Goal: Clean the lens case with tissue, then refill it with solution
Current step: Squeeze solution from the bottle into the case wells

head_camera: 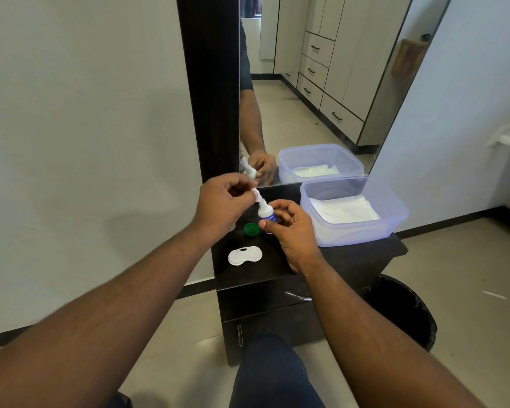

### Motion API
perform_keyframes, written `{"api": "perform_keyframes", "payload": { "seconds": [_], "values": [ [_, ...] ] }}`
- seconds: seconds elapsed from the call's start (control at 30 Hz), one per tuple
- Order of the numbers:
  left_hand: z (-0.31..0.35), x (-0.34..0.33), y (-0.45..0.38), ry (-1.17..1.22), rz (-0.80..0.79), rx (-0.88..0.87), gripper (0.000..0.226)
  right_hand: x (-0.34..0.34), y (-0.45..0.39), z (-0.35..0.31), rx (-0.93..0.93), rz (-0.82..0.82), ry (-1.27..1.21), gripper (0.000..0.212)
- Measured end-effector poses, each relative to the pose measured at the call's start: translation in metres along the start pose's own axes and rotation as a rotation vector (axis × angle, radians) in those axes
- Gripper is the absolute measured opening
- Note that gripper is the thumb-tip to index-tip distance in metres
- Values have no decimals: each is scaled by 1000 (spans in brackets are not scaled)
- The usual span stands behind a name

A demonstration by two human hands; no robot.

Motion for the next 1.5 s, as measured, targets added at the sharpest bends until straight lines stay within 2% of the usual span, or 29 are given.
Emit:
{"api": "perform_keyframes", "payload": {
  "seconds": [0.1, 0.37, 0.5, 0.67, 0.73, 0.97, 1.1, 1.3, 1.37, 1.5],
  "values": [
    [-1, -6, 0, -69, -23, 7, 10, 0, 1, 0, 4, 2, 16, 39],
    [-7, -14, 0, -40, -49, 62, 17, -1, -1, 3, -1, -18, 30, 40],
    [-4, -24, -1, -8, -9, 57, 24, -1, 1, 0, 16, -16, -13, 39],
    [-3, -34, -8, 164, -73, 112, 60, 0, 4, -3, 42, -2, -94, 36],
    [-8, -33, -9, 292, -81, 133, 65, 2, 4, -2, 46, 10, -113, 36],
    [-16, -35, -3, 351, -3, 176, 39, 2, 3, -2, 48, 17, -112, 38],
    [-12, -42, -1, 334, 17, 201, 49, 2, 4, -4, 50, 5, -108, 37],
    [-19, -40, 1, 240, 101, 210, 5, 4, 4, -3, 48, 30, -118, 36],
    [-21, -39, 2, 247, 113, 205, 5, 4, 4, -3, 42, 27, -99, 36],
    [-15, -40, 4, 186, 96, 200, 21, 2, 2, -1, 36, 16, -50, 33]
  ]
}}
Point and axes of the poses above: each hand's wrist, its own y-axis away from the middle knuckle, its own x-axis out of the back of the hand, z = x × y, the point moved 7 cm from there along -y, towards the middle knuckle, and after that the axes turned 15 degrees about -z, right-handed, at the moved point
